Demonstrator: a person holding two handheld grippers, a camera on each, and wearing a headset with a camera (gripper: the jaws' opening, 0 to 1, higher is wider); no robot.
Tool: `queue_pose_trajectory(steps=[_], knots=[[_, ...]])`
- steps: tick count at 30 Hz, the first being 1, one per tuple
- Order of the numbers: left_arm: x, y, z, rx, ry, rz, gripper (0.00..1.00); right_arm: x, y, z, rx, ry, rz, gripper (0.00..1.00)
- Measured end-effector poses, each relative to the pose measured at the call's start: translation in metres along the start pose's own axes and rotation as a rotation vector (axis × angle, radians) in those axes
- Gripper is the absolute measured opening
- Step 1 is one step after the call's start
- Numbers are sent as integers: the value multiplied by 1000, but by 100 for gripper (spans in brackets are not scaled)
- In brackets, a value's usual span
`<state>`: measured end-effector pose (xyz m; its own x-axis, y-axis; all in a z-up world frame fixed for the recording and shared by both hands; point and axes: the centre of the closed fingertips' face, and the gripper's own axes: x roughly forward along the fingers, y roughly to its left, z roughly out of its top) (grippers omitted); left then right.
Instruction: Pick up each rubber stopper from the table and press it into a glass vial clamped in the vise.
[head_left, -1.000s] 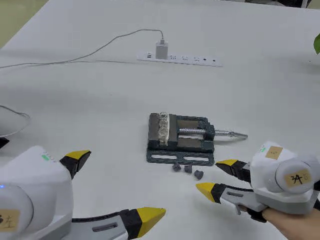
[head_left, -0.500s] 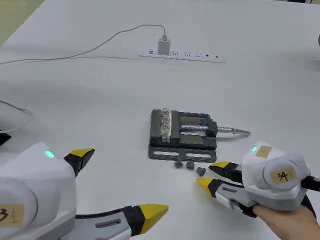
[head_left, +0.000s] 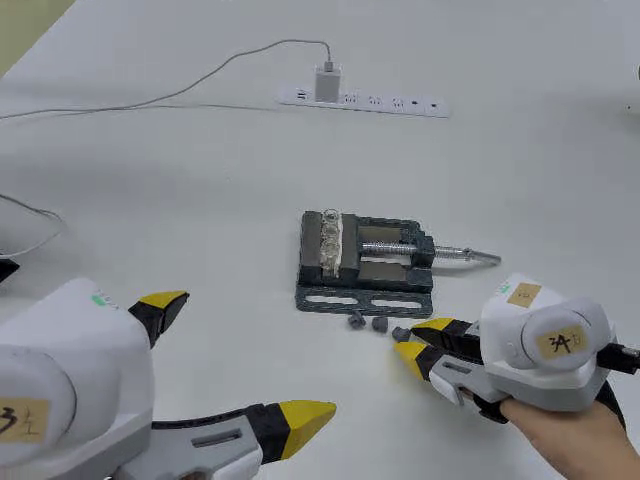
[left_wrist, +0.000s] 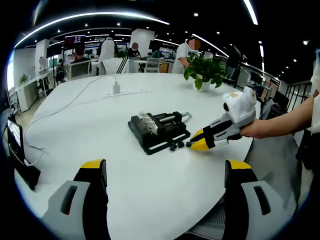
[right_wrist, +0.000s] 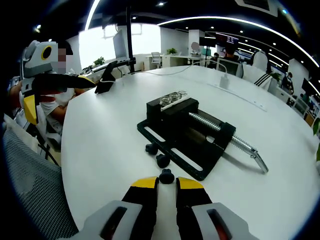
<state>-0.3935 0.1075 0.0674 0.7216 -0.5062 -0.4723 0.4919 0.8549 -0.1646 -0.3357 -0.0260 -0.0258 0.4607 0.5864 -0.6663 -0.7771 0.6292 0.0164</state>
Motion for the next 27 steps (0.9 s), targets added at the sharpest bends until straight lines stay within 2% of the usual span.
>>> queue_pose_trajectory(steps=[19,27], knots=[[2,2,-2,-3,3,1,97,-1,-1,3,-14,-8,-2,8],[3,0,-3,9,8,-10,96,-11,-2,8,-22,-16,0,7]])
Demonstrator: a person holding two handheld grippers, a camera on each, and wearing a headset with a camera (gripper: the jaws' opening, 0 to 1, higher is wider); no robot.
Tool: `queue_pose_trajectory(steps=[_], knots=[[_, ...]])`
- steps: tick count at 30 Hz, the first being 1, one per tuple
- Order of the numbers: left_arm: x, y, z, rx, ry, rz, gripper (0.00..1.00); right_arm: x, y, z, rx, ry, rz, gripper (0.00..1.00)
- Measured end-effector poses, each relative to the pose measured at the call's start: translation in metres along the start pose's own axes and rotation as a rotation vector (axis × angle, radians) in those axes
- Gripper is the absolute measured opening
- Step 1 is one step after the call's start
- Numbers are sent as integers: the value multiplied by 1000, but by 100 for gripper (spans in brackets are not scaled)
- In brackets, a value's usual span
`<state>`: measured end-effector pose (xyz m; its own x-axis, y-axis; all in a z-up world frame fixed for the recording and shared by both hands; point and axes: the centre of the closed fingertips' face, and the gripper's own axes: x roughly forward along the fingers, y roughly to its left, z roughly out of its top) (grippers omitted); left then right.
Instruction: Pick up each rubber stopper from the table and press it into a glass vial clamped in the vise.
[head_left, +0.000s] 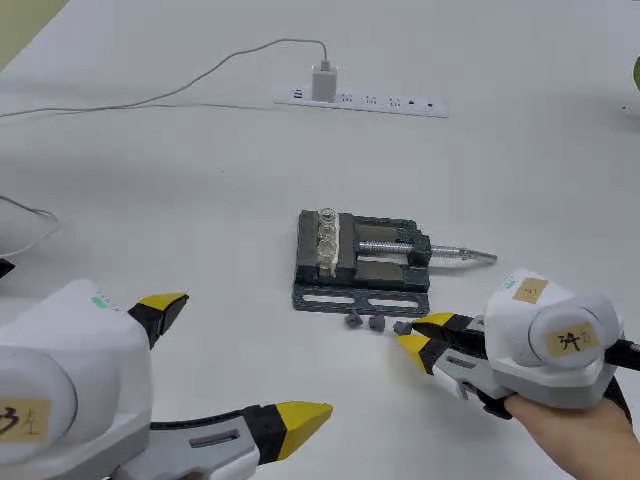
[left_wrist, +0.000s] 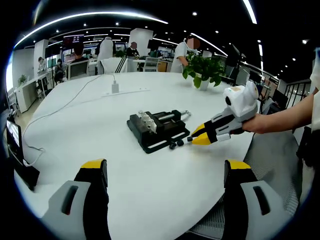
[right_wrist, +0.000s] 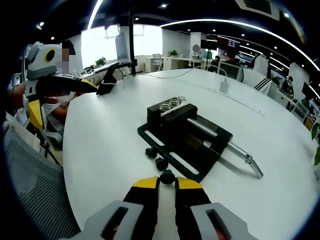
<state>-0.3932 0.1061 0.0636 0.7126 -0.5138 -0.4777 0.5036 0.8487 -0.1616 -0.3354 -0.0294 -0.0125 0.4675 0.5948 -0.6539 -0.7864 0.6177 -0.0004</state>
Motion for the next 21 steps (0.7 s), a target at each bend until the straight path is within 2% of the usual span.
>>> queue_pose_trajectory(steps=[8,15,17,21], knots=[[4,-5,-2,65,19,-39,90,-15,9,13,-35,-10,51,7],[10,-13,-5,214,55,-101,82,-30,25,29,-100,-9,135,7],[11,-15,-8,257,80,-122,76,-34,30,33,-120,-3,166,7],[16,-19,-7,330,85,-158,66,-42,43,40,-173,10,228,7]])
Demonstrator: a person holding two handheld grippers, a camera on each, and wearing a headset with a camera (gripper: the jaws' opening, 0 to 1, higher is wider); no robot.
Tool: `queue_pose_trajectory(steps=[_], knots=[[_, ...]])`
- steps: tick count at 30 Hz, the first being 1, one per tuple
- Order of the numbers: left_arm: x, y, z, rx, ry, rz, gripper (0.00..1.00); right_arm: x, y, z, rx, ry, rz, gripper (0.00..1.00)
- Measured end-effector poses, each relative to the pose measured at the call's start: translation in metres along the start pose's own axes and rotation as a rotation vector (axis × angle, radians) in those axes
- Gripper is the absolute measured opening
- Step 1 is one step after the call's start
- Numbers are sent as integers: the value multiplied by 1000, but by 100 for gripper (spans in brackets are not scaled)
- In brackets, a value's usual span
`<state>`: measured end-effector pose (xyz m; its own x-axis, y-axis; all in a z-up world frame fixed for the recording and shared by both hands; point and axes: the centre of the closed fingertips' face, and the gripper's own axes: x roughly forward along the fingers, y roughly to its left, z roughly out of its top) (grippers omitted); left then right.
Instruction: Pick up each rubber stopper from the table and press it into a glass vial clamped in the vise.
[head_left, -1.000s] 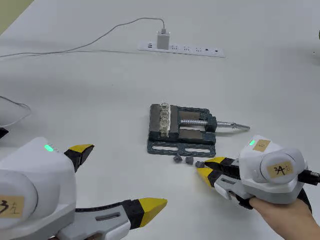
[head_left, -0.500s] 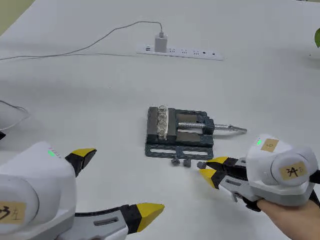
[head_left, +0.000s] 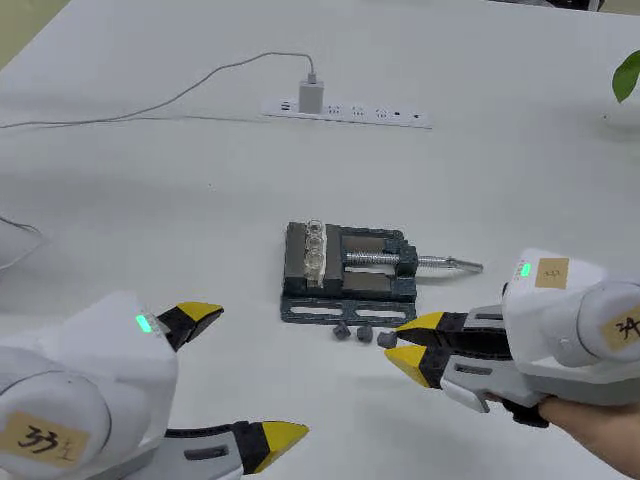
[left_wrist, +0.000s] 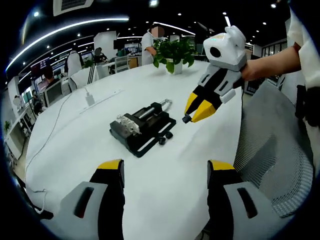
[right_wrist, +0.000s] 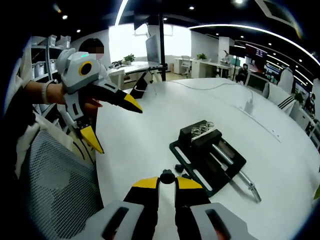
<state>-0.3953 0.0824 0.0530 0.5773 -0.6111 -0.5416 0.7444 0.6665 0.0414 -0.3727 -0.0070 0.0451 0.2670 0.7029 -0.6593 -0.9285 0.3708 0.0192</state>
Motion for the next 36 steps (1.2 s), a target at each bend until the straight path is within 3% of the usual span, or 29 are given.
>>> queue_pose_trajectory(steps=[9,16,23,36], knots=[[7,-7,13,128,-6,-79,46,-7,29,12,-105,35,117,7],[13,-29,16,226,-3,-186,30,-9,46,18,-165,59,181,7],[15,-48,22,286,-15,-263,20,-8,57,17,-213,86,228,7],[18,-66,23,386,5,-338,12,-4,70,17,-265,122,281,7]])
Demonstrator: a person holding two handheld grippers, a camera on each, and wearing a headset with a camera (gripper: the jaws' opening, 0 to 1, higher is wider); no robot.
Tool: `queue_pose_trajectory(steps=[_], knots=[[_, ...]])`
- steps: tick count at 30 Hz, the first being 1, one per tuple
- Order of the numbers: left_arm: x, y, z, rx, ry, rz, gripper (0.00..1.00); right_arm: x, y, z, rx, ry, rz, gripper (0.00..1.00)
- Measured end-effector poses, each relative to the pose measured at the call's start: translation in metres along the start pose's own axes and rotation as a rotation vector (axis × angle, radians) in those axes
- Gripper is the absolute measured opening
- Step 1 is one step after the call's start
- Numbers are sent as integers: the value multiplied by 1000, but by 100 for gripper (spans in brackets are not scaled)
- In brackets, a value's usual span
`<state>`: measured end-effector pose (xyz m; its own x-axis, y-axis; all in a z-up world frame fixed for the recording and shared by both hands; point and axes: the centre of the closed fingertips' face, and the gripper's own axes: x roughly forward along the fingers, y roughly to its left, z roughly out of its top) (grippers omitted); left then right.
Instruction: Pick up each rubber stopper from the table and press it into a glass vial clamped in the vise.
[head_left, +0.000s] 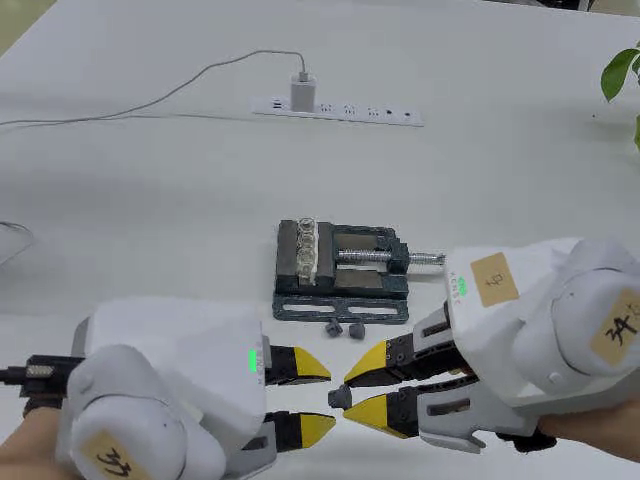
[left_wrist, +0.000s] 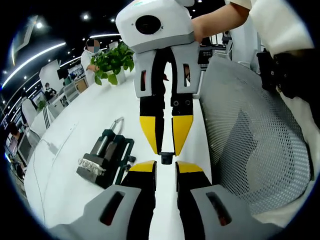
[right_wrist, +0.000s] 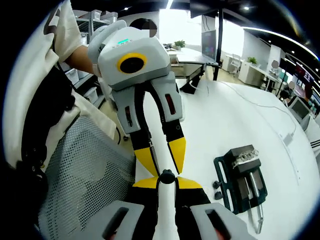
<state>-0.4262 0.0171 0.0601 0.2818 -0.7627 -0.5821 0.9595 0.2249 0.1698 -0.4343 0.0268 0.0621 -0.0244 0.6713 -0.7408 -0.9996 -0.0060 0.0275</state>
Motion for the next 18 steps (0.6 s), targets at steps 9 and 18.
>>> queue_pose_trajectory(steps=[9,18], knots=[[2,-3,0,2,5,-19,5,1,2,-1,-18,13,9,7],[2,-5,-1,-17,-11,-27,4,2,4,-1,-11,13,20,7]])
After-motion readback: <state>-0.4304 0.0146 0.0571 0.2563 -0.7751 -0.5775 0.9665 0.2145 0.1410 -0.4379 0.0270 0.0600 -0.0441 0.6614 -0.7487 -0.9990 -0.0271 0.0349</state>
